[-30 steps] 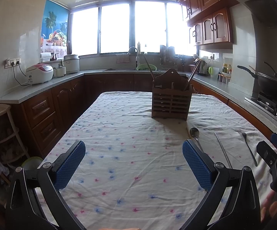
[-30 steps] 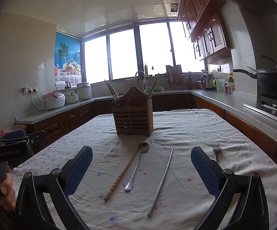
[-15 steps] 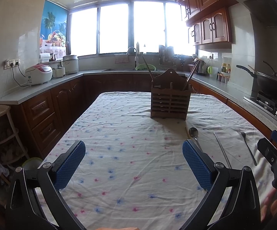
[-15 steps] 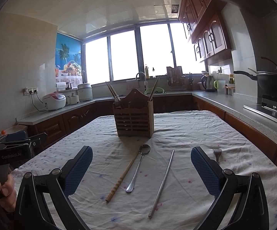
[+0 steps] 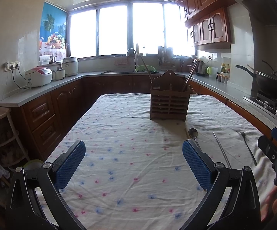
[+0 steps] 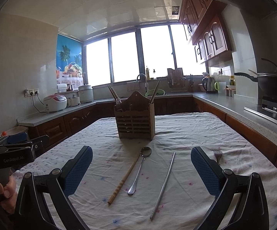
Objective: Organize utensils
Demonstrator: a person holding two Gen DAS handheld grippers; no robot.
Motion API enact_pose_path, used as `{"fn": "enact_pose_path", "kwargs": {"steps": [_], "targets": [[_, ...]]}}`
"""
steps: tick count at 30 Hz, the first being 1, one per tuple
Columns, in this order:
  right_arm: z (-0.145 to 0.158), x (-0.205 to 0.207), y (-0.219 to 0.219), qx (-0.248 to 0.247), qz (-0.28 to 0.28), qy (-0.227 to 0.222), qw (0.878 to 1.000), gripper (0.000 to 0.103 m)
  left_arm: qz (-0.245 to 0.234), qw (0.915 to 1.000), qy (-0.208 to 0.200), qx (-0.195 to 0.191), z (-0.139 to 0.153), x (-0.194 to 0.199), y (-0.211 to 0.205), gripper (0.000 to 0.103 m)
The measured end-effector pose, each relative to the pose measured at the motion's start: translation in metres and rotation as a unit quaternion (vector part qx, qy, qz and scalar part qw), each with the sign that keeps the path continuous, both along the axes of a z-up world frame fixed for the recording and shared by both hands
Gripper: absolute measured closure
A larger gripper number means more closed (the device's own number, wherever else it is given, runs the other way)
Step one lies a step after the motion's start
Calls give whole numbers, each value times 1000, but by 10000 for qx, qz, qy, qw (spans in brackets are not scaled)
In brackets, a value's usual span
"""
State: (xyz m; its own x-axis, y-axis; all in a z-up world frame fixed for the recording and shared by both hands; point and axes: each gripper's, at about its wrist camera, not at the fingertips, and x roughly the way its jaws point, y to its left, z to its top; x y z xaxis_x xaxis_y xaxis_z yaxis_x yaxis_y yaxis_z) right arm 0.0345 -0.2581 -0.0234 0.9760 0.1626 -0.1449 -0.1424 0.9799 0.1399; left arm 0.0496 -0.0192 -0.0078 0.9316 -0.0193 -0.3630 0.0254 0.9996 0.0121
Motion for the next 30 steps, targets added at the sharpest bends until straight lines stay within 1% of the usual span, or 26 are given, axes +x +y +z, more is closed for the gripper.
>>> {"fn": "enact_pose_path", "kwargs": {"steps": [13,30], "targets": [[6,2,0,7,76,-53,10000,0,-28,10000,-25,-18,3,-1,0,0],[6,3,1,2,90,-40,10000,0,-45,10000,-1,-21,5,2,0,0]]}}
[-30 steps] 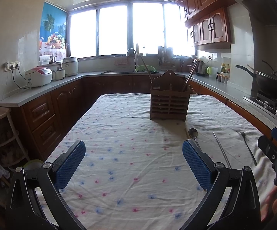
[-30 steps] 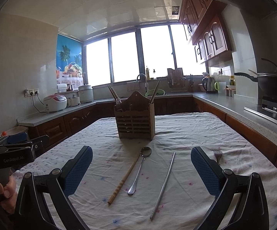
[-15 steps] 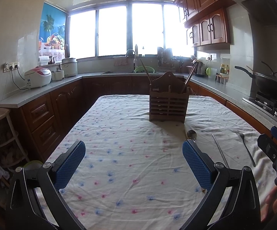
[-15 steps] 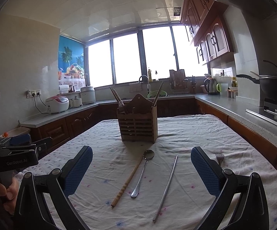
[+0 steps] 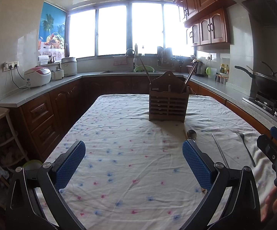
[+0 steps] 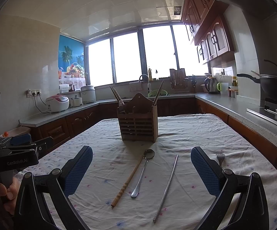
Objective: Organize utensils
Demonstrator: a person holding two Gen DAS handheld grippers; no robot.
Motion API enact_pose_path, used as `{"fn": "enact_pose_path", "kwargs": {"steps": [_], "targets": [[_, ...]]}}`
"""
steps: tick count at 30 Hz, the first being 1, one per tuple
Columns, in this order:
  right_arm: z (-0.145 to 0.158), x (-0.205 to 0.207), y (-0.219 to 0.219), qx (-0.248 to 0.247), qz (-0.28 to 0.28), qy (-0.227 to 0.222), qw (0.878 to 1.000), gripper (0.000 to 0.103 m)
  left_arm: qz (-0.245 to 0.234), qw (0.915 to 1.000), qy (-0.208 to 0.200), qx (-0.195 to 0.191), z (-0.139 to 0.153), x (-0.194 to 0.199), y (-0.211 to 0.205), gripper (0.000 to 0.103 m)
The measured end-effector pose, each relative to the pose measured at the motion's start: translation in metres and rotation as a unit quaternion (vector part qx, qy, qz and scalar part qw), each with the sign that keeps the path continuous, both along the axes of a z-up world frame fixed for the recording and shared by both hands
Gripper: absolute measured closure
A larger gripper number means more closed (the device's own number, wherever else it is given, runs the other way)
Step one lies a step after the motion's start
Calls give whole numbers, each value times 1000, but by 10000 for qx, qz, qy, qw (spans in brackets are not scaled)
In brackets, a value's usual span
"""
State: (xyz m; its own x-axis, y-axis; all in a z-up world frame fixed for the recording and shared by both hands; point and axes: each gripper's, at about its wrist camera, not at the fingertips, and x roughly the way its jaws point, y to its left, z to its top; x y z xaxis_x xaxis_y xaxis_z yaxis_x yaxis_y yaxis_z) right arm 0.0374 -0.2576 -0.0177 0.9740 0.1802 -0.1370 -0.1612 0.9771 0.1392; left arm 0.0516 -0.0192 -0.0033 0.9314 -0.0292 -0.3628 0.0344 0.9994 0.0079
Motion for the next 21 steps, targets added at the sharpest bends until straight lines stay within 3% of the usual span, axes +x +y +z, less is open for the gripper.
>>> {"fn": "enact_pose_path", "kwargs": {"steps": [21], "targets": [[-1,2,0,5,25,-22,10000,0,-8,10000,-11,-37,-1,2,0,0]]}}
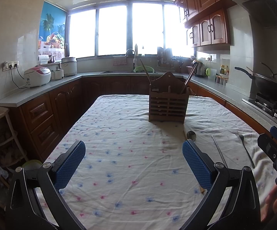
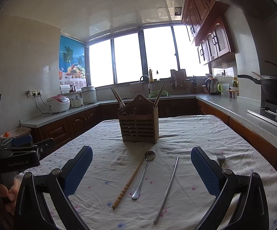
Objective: Organize utensils
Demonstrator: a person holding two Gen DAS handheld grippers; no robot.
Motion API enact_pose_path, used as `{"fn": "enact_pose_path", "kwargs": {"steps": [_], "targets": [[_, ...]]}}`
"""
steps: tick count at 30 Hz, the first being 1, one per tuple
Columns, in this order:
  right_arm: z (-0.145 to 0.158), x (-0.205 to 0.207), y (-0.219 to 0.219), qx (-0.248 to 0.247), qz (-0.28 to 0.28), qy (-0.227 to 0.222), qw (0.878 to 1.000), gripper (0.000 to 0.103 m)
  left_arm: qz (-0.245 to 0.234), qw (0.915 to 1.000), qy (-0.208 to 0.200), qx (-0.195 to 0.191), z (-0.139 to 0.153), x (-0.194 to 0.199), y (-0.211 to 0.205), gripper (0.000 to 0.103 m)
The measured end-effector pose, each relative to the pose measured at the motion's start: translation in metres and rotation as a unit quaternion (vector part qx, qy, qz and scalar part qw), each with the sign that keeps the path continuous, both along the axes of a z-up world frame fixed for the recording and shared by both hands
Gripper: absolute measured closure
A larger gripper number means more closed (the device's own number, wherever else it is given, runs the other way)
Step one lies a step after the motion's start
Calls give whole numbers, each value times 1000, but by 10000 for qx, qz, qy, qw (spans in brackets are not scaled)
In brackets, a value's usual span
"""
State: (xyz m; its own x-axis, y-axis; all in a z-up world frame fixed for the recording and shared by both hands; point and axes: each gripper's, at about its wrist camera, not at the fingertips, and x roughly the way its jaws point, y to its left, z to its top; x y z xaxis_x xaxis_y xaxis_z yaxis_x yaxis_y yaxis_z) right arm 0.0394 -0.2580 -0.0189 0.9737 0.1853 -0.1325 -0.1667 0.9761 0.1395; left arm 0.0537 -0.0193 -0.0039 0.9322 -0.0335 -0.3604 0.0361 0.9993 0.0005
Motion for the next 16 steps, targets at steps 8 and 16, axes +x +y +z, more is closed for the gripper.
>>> {"fn": "enact_pose_path", "kwargs": {"steps": [8,16], "targets": [[1,0,0,3,2,2,10000,0,-16,10000,-1,0,1,0,1,0],[0,3,-2,18,-7,48,10000,0,-32,10000,30,-58,3,3,2,0]]}}
